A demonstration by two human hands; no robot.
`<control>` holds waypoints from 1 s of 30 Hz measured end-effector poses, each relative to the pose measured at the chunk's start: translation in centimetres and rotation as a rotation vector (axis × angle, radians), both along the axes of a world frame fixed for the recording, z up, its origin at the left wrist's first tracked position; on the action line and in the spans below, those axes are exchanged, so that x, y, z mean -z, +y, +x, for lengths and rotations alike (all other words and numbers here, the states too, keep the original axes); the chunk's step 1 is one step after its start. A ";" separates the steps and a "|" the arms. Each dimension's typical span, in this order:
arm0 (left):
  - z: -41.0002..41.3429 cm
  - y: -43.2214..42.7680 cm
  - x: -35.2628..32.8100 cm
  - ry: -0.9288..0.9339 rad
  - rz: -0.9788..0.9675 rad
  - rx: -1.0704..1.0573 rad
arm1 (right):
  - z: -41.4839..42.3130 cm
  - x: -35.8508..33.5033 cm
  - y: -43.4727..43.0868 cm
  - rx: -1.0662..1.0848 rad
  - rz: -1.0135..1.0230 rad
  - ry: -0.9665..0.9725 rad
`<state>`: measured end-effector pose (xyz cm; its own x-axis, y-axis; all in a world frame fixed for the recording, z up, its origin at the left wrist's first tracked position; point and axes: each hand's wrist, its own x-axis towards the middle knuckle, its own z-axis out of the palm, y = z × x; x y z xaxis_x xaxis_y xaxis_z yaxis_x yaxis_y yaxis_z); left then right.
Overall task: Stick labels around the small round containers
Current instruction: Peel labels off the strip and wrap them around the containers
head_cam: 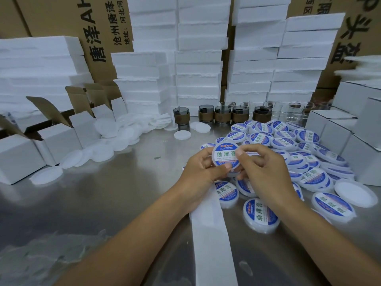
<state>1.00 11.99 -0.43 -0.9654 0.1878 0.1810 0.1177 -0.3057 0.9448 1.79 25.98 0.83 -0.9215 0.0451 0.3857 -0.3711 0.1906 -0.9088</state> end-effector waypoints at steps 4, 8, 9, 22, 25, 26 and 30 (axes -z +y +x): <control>-0.2 -0.3 0.0 -0.022 0.000 -0.038 | -0.2 0.0 0.1 0.008 0.066 0.046; -0.6 -0.4 -0.1 -0.070 -0.028 -0.163 | -1.0 -0.4 1.8 0.199 0.085 0.077; -0.6 -0.5 -0.2 -0.089 -0.025 -0.202 | -1.2 -0.5 2.5 0.255 0.135 0.089; -0.9 -2.2 -1.1 -0.377 0.522 -0.247 | 1.3 -1.5 1.4 0.466 0.751 0.334; -0.7 -2.2 -1.1 -0.468 0.502 -0.161 | 2.3 -0.7 -1.4 0.220 0.838 0.407; -0.5 -2.2 -1.1 -0.494 0.477 -0.125 | 2.3 -0.3 -2.0 0.152 0.899 0.369; -0.3 -2.1 -1.2 -0.549 0.412 0.001 | 1.6 0.9 -2.1 0.033 0.937 0.282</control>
<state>0.68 9.88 0.79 -0.9376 0.2091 -0.2777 -0.3453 -0.6528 0.6742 3.41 23.83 -0.07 -0.7939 -0.3680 0.4840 -0.5331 0.8041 -0.2631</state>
